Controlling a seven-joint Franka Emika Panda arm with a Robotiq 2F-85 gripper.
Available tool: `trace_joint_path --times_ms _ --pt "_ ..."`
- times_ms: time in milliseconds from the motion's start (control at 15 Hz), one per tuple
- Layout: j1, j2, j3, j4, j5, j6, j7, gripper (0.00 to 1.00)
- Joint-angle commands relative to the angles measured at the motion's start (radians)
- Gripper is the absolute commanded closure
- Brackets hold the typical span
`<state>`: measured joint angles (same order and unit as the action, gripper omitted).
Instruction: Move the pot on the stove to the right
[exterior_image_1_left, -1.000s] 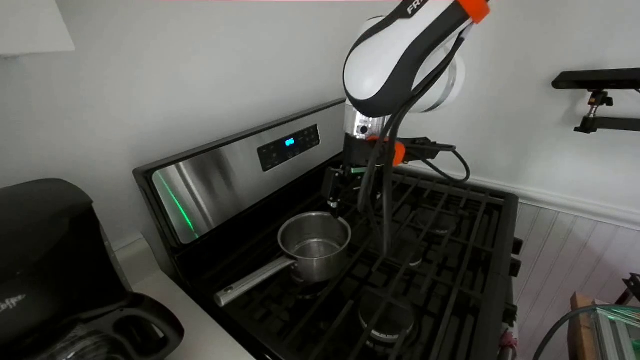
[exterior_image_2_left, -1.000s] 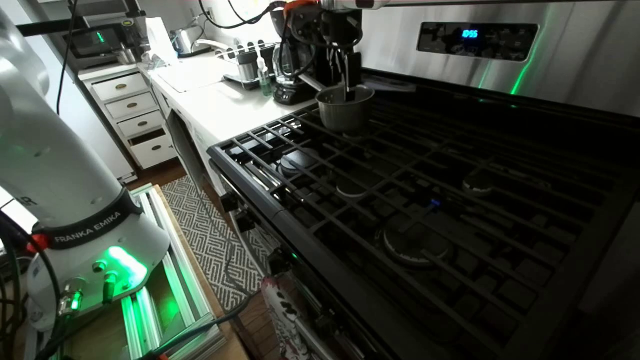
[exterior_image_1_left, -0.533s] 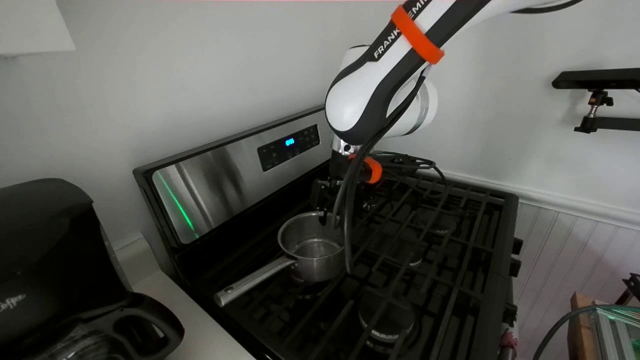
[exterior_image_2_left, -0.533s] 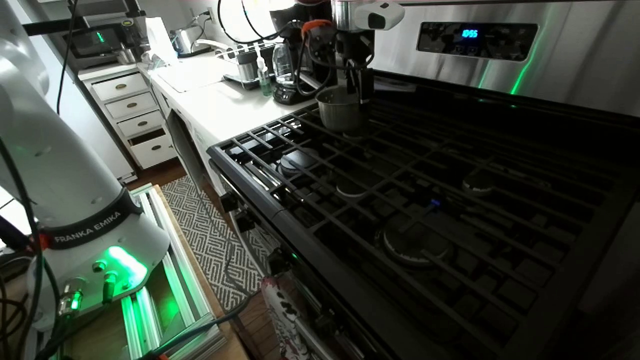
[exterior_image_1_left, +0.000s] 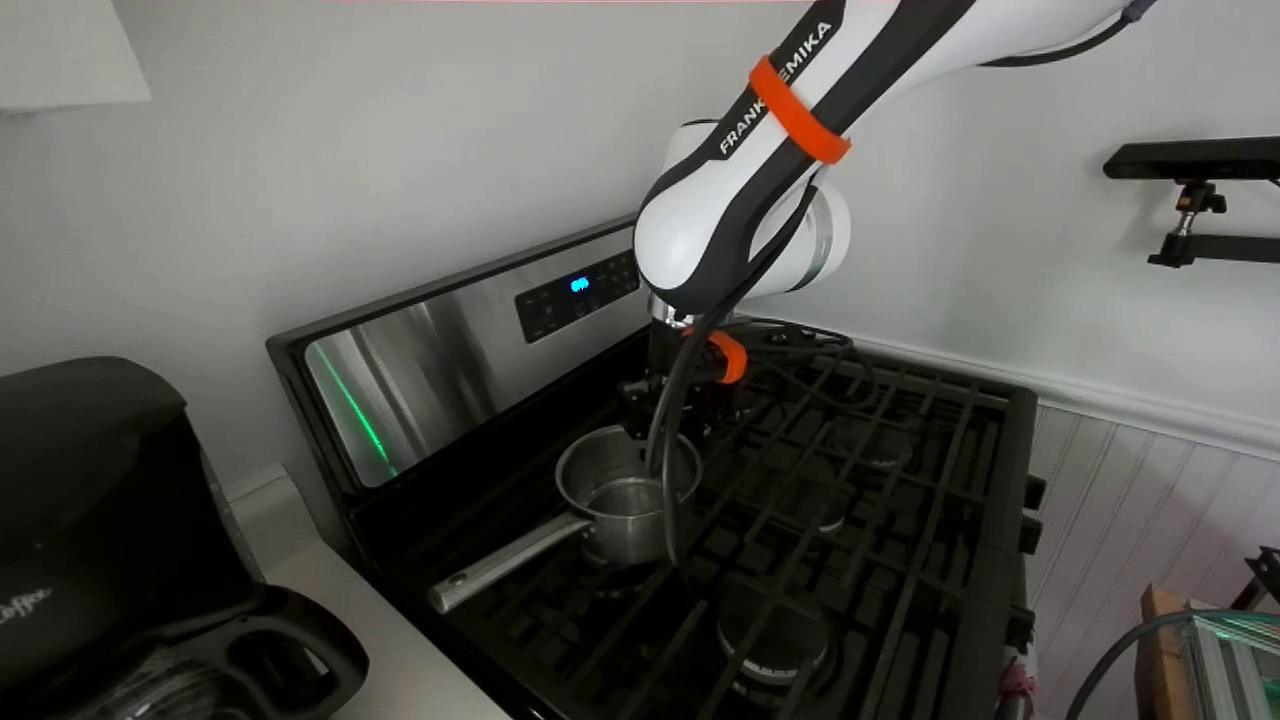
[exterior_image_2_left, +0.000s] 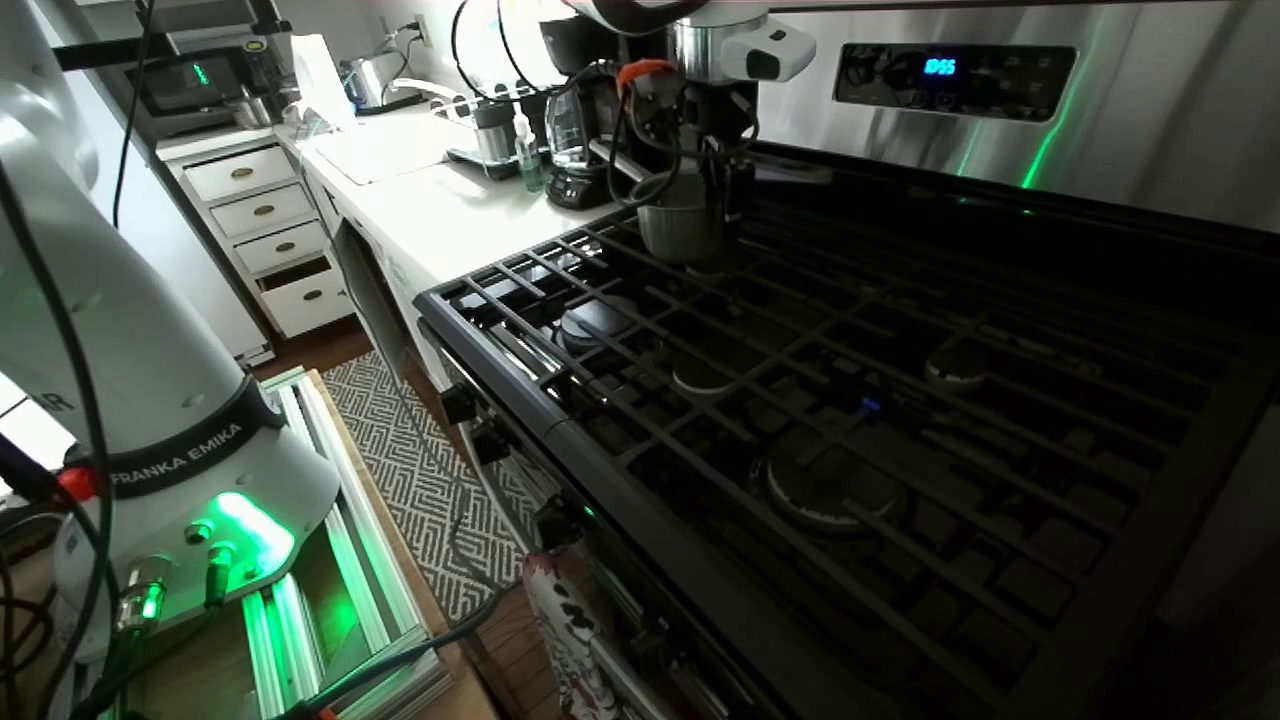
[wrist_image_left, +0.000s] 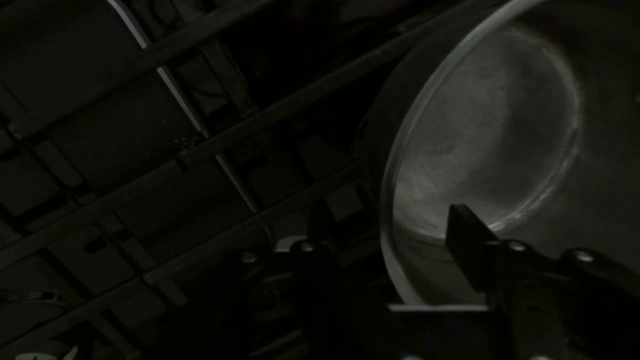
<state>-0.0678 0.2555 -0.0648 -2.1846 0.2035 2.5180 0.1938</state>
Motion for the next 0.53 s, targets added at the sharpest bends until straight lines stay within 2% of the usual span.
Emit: trace_joint_path --times_ms 0,267,333,467 --pt "-0.003 0.023 0.008 0.027 0.024 0.013 -0.003 0.66" --pt "-0.003 0.026 0.005 0.032 0.021 0.012 0.002 0.95" --pt "-0.004 0.027 0.004 0.034 0.022 0.011 0.003 0.99" --pt "-0.006 0.03 0.005 0.035 0.025 0.01 0.001 1.0"
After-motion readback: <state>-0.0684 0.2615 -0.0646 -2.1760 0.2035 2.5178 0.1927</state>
